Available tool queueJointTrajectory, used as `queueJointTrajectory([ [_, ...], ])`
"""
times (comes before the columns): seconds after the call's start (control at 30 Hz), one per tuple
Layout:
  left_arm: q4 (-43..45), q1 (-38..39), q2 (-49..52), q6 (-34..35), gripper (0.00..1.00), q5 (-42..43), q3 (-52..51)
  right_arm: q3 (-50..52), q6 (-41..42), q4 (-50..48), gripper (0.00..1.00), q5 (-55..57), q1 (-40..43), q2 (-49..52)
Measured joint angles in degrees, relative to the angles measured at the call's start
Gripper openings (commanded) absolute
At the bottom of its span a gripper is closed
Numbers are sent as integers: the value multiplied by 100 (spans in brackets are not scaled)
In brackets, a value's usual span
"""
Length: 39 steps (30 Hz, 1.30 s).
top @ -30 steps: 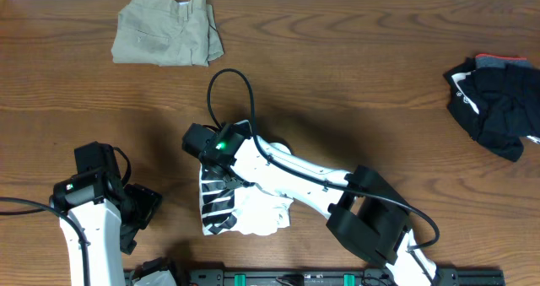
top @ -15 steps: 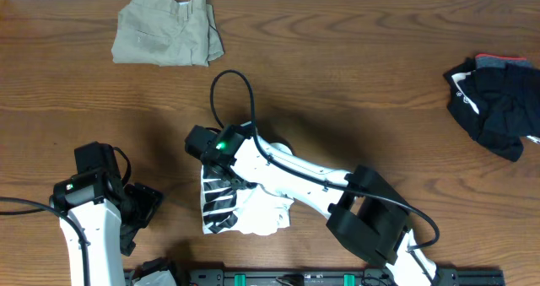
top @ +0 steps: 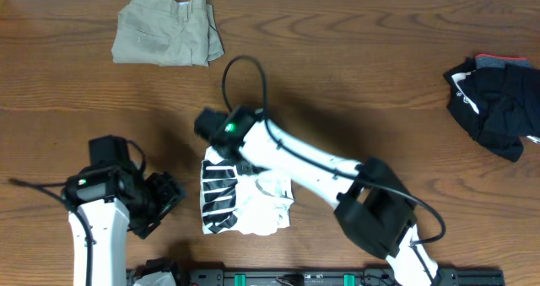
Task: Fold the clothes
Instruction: 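Move the left gripper back to the bundle's left side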
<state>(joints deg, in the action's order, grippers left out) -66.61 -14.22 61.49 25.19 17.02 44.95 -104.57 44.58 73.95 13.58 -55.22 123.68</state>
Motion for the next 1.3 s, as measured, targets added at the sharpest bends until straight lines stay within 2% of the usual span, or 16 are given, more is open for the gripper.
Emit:
queueJointTrajectory([
  [0.1,83,444,0,-28,77,90,0,-404,-455,-553,51,-643,267,0],
  [0.17,164,713,0,28,77,111,-2,-531,-787,-901,54,-1121,402,0],
  [0.43,1012,1576,155,706,77,186,-498,-546,-1408,-949,49,-1967,479,0],
  [0.7,1661,2127,782,1130,77,212,-798,-538,-1585,-728,42,-2002,479,7],
  [0.87,1947,2262,1163,1300,77,214,-798,-533,-1657,-634,36,-2000,479,114],
  [1.3,2168,2269,2055,1401,77,214,-798,-354,-1661,-671,32,-2000,476,221],
])
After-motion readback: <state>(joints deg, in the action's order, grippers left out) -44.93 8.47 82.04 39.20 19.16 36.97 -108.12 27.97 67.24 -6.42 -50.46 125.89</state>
